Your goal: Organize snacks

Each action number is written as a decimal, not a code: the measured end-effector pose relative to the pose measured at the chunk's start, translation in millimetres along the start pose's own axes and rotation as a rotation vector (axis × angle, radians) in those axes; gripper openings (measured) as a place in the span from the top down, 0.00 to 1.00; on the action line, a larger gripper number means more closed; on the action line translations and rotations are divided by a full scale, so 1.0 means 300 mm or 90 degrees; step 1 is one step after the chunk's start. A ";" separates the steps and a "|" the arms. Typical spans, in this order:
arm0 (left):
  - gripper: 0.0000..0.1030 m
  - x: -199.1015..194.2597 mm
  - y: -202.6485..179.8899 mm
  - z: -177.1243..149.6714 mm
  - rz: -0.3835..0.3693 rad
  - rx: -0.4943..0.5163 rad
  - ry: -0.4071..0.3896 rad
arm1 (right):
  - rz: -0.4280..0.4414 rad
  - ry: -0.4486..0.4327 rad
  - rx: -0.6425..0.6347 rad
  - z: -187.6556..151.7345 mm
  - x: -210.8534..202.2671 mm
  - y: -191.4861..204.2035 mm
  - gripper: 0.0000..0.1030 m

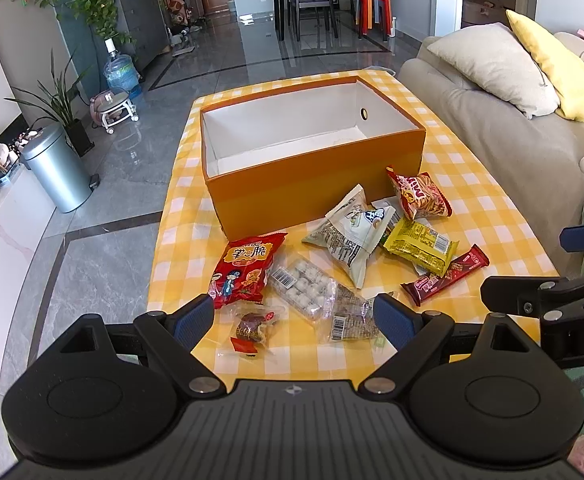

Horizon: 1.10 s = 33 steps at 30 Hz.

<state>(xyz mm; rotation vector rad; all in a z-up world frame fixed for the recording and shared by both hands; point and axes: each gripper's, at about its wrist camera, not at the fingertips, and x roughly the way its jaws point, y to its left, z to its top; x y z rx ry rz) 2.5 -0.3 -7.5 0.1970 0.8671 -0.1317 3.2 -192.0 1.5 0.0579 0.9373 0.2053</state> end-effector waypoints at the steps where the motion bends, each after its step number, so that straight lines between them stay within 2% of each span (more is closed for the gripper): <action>1: 0.00 0.000 0.000 0.000 0.000 0.000 0.000 | 0.000 0.001 -0.001 0.000 0.000 0.001 0.07; 33: 0.00 0.007 0.020 -0.014 0.001 -0.007 0.008 | -0.004 0.008 -0.001 0.010 0.010 -0.008 0.07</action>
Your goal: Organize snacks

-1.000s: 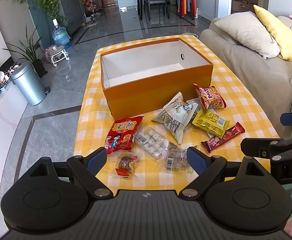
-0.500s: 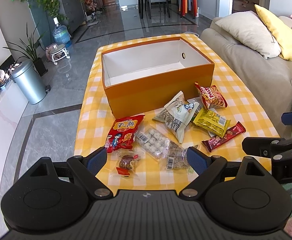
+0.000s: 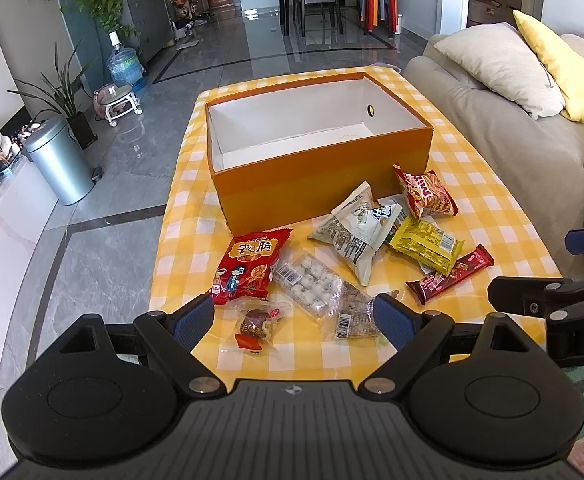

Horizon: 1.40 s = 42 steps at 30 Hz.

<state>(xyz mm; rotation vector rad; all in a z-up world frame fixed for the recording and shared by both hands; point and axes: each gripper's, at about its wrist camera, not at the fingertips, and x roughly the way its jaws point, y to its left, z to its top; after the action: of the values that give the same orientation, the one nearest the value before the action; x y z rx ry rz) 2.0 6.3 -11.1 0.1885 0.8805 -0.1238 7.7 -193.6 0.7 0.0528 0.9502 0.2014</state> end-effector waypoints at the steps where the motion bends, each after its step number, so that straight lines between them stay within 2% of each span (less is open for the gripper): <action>1: 0.00 0.004 0.006 0.010 0.001 -0.003 0.002 | -0.001 0.000 0.000 -0.002 0.002 0.005 0.07; 13: 0.00 0.029 0.029 0.044 0.003 -0.011 0.009 | -0.002 0.007 0.003 0.020 0.033 -0.003 0.07; 15: 0.02 0.044 0.040 0.056 0.003 -0.010 0.009 | -0.006 0.003 -0.003 0.033 0.043 -0.003 0.07; 20: 0.19 0.097 0.091 0.094 -0.020 -0.033 0.019 | 0.000 -0.003 -0.018 0.073 0.092 -0.026 0.07; 22: 0.20 0.121 0.110 0.113 -0.036 -0.047 0.025 | 0.002 -0.011 -0.028 0.087 0.113 -0.033 0.08; 24: 0.20 0.149 0.121 0.129 -0.049 -0.048 0.028 | 0.005 -0.015 -0.038 0.102 0.139 -0.032 0.13; 25: 0.20 0.162 0.123 0.133 -0.049 -0.045 0.032 | 0.013 -0.013 -0.044 0.109 0.158 -0.032 0.16; 27: 0.19 0.204 0.123 0.150 -0.042 -0.030 0.046 | 0.016 -0.002 -0.050 0.121 0.201 -0.033 0.29; 32: 0.16 0.312 0.138 0.173 -0.032 -0.021 0.084 | 0.033 0.010 -0.076 0.138 0.311 -0.016 0.37; 37: 0.13 0.428 0.176 0.176 -0.028 -0.022 0.112 | 0.054 -0.017 -0.123 0.167 0.390 0.043 0.37; 39: 0.13 0.481 0.198 0.179 -0.028 -0.026 0.149 | 0.066 -0.029 -0.139 0.180 0.413 0.065 0.31; 42: 0.13 0.540 0.227 0.175 -0.042 -0.031 0.188 | 0.066 -0.022 -0.160 0.201 0.469 0.094 0.30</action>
<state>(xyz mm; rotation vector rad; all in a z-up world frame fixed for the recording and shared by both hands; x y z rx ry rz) 156.5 56.8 -96.3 0.1342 1.1829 -0.1387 132.0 -136.0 -73.4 -0.1259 0.8820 0.4134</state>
